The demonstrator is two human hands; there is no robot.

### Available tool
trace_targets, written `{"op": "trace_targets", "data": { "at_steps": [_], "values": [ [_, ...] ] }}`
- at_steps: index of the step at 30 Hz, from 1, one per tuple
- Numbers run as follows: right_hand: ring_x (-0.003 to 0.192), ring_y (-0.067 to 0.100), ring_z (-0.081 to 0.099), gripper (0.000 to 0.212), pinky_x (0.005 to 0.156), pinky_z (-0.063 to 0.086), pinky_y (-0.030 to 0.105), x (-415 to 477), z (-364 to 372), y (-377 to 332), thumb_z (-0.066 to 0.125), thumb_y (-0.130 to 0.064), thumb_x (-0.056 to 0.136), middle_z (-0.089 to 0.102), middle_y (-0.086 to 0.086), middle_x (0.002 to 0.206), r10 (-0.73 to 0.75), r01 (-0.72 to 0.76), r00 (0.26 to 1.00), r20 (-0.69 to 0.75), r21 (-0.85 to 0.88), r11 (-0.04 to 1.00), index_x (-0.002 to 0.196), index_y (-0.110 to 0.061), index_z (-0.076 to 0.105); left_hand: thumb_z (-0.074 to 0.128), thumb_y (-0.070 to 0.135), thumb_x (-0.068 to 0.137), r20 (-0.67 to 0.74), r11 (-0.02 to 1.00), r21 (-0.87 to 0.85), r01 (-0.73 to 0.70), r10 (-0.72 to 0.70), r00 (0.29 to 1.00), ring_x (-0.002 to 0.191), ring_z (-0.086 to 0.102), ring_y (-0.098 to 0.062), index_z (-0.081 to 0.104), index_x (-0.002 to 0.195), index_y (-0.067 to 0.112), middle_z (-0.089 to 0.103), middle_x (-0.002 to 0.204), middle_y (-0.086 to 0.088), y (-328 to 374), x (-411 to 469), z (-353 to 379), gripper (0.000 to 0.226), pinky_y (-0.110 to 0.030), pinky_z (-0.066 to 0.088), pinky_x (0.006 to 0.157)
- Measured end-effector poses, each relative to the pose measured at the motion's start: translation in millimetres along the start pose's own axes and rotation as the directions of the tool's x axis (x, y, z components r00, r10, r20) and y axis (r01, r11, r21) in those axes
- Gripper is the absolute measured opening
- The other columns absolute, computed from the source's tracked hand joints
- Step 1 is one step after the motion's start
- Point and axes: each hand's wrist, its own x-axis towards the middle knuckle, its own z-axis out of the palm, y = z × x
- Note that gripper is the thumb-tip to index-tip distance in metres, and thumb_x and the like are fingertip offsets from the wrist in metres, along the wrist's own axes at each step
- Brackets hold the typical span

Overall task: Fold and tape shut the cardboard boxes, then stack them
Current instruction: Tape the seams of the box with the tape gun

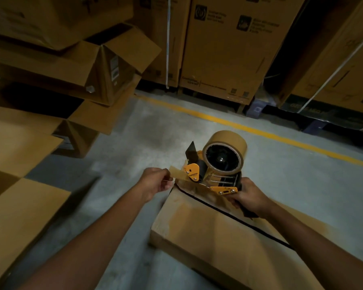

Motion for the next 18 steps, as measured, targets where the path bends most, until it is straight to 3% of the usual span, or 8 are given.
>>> {"op": "trace_targets", "data": {
  "at_steps": [3,6,8,12,18],
  "values": [
    [0.050,0.008,0.055,0.044,0.054,0.043,0.023,5,7,5,0.069,0.003,0.084,0.062,-0.007,0.054,-0.025,0.025,1.000,0.009,-0.027,0.999,0.059,-0.033,0.069,0.054,-0.001,0.095,0.006,0.984,0.157,-0.083,0.083,0.997,0.052,0.058,-0.020,0.061,0.082,-0.004,0.062,0.069,-0.018,-5,7,-12,0.014,-0.026,0.053,0.050],
    [0.077,-0.011,0.067,0.023,0.067,0.045,0.007,9,19,9,0.082,-0.015,0.082,0.072,-0.028,0.077,-0.081,0.081,0.997,0.021,-0.036,0.996,0.092,-0.034,0.072,0.054,-0.002,0.096,0.007,0.976,0.189,-0.106,0.106,0.994,0.052,0.058,-0.020,0.059,0.080,-0.004,0.060,0.066,-0.018,-16,15,-23,0.017,-0.026,0.054,0.051],
    [0.090,-0.011,0.067,0.029,0.074,0.046,0.005,13,28,16,0.083,-0.024,0.081,0.072,-0.029,0.090,-0.090,0.091,0.996,0.023,-0.049,0.995,0.107,-0.032,0.072,0.052,-0.005,0.096,-0.014,0.978,0.179,-0.109,0.113,0.993,0.052,0.058,-0.020,0.058,0.079,-0.004,0.059,0.066,-0.019,-25,21,-28,0.018,-0.026,0.054,0.052],
    [0.094,-0.005,0.068,0.035,0.080,0.052,0.016,26,37,32,0.083,-0.034,0.081,0.075,-0.017,0.102,-0.061,0.061,0.998,0.004,-0.118,0.991,0.114,-0.027,0.074,0.050,-0.006,0.097,-0.059,0.982,0.167,-0.083,0.094,0.994,0.050,0.058,-0.019,0.057,0.077,-0.004,0.058,0.063,-0.017,-41,30,-33,0.021,-0.026,0.055,0.052],
    [0.085,0.003,0.069,0.026,0.080,0.057,0.033,33,42,51,0.081,-0.039,0.081,0.075,-0.009,0.094,-0.020,0.024,1.000,0.021,-0.207,0.978,0.104,-0.026,0.077,0.057,-0.001,0.093,-0.022,0.949,0.312,-0.037,0.046,0.999,0.057,0.059,-0.024,0.063,0.069,0.004,0.062,0.064,-0.014,-75,41,-17,0.025,-0.029,0.051,0.059]
  ]
}}
